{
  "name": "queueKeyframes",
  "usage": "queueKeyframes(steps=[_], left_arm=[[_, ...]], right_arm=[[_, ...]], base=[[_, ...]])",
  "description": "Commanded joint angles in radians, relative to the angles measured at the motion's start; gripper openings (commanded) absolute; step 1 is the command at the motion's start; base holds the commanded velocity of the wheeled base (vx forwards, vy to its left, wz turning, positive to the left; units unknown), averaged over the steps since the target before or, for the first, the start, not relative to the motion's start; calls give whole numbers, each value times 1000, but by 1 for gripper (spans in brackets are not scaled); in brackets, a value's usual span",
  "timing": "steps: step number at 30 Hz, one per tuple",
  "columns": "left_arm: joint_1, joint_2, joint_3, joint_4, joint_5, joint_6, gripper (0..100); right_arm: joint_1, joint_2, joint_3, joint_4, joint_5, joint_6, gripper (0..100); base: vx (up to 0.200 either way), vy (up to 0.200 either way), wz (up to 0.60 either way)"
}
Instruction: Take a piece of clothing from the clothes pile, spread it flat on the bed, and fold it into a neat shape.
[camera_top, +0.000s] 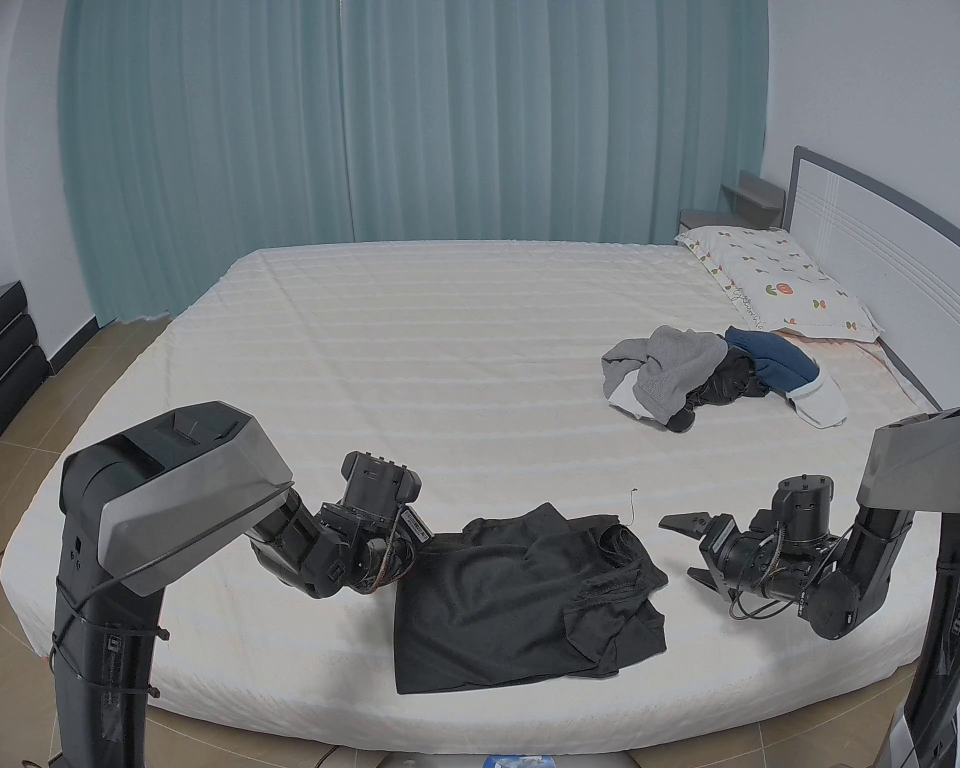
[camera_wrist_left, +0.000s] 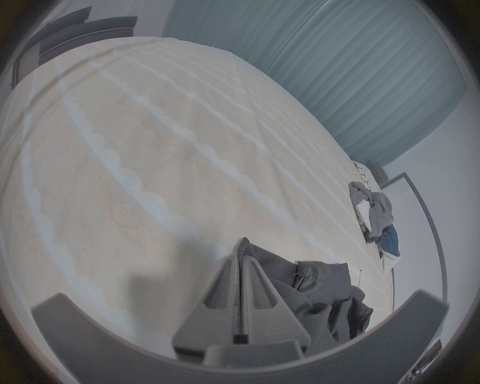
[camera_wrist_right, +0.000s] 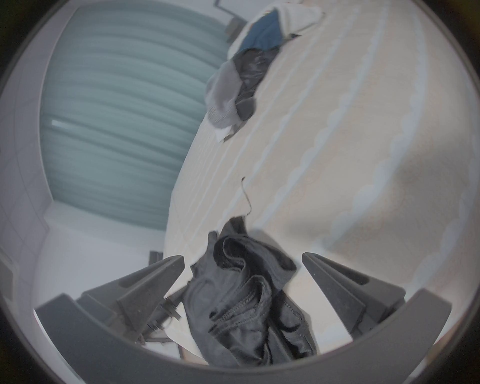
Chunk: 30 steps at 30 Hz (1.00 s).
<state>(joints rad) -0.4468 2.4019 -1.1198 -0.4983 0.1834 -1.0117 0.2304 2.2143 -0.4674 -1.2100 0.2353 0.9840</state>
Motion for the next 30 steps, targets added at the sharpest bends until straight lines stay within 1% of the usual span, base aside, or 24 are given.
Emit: queueKeyframes(steps=[1, 2, 4, 5, 8, 10, 15, 21, 26, 30], left_arm=[[20, -24, 61, -52, 18, -27, 0], [22, -41, 86, -78, 18, -27, 0], [22, -52, 110, -100, 18, -25, 0], [22, -52, 118, -105, 18, -25, 0], [23, -52, 138, -134, 18, -21, 0], [31, -52, 140, -132, 18, -21, 0], [34, -44, 137, -134, 11, -21, 0], [40, -40, 137, -134, 10, -21, 0], [40, -40, 137, -134, 8, -21, 0], [40, -40, 137, -132, 8, -21, 0]], right_arm=[[84, -53, -135, 167, -68, -77, 100], [106, -51, -203, 268, -114, -120, 100], [127, -48, -247, 323, -140, -153, 100], [132, -48, -257, 331, -143, -160, 100], [155, -53, -321, 366, -152, -232, 100], [156, -56, -369, 403, -152, -254, 100], [178, -42, -481, 532, -151, -258, 100], [210, -5, -530, 561, -151, -266, 100], [228, 25, -582, 622, -151, -275, 100], [242, 53, -609, 633, -151, -275, 100]], base=[[0, 0, 0], [0, 0, 0], [0, 0, 0], [0, 0, 0], [0, 0, 0], [0, 0, 0], [0, 0, 0], [0, 0, 0], [0, 0, 0], [0, 0, 0]])
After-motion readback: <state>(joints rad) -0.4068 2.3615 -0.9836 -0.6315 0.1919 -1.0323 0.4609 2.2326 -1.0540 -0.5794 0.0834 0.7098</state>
